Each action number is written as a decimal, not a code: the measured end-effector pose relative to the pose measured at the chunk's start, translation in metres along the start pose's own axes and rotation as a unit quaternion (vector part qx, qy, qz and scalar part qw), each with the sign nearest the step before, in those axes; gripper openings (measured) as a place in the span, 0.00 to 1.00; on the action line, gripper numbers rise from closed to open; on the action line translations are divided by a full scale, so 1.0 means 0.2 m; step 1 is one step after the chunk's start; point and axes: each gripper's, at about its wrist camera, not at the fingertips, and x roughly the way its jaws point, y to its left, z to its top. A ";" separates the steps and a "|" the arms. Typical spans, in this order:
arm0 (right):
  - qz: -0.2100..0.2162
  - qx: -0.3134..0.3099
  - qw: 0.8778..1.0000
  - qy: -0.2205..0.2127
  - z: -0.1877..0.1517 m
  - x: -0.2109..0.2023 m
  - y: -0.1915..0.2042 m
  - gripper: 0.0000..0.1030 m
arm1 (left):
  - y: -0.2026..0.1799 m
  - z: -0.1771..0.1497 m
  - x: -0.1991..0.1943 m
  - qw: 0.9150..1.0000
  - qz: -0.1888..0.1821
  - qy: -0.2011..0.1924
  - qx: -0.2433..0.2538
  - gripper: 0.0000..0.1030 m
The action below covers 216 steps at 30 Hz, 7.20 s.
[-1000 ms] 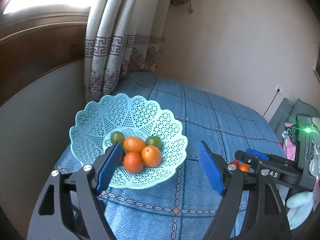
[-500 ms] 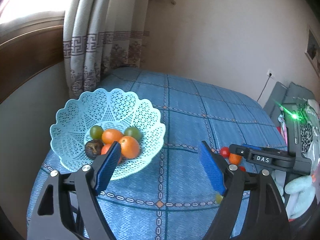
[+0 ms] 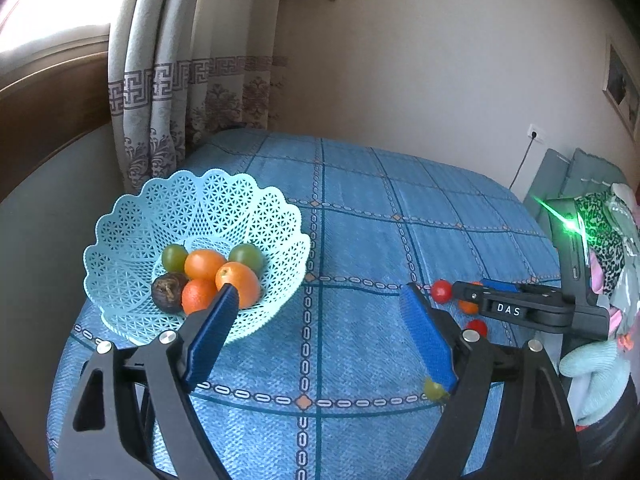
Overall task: Organize fruits
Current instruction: 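Move both open tools back to the remaining fruits on the bed cover, then grasp a green tomato with the left tool while the right tool grasps an orange, then carry both fruits over the basket and open both tools to drop them, then return both tools to the red cherry tomatoes and grasp one with the right tool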
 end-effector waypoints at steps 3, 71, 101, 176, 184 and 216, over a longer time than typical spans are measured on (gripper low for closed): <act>-0.002 0.000 1.000 0.006 0.00 0.02 -0.01 0.52 | -0.01 0.00 0.01 1.000 -0.001 0.002 0.003 0.81; 0.066 0.020 0.997 -0.043 -0.16 -0.14 -0.04 0.36 | -0.48 -0.36 0.26 0.982 -0.070 0.099 0.148 0.27; 0.108 -0.047 0.990 -0.071 -0.03 -0.29 0.33 0.36 | 0.20 0.04 -0.05 0.999 0.033 -0.018 -0.017 0.27; 0.099 -0.067 0.991 -0.054 0.13 -0.12 0.77 0.51 | 0.63 0.11 -0.15 0.986 0.061 -0.049 -0.150 0.89; 0.079 -0.043 0.995 -0.040 0.11 -0.10 0.57 0.51 | 0.57 0.10 -0.12 0.988 0.053 -0.041 -0.137 0.92; 0.039 -0.015 0.999 -0.012 -0.20 -0.14 0.03 0.51 | 0.29 0.06 -0.03 0.997 0.039 -0.012 -0.067 0.93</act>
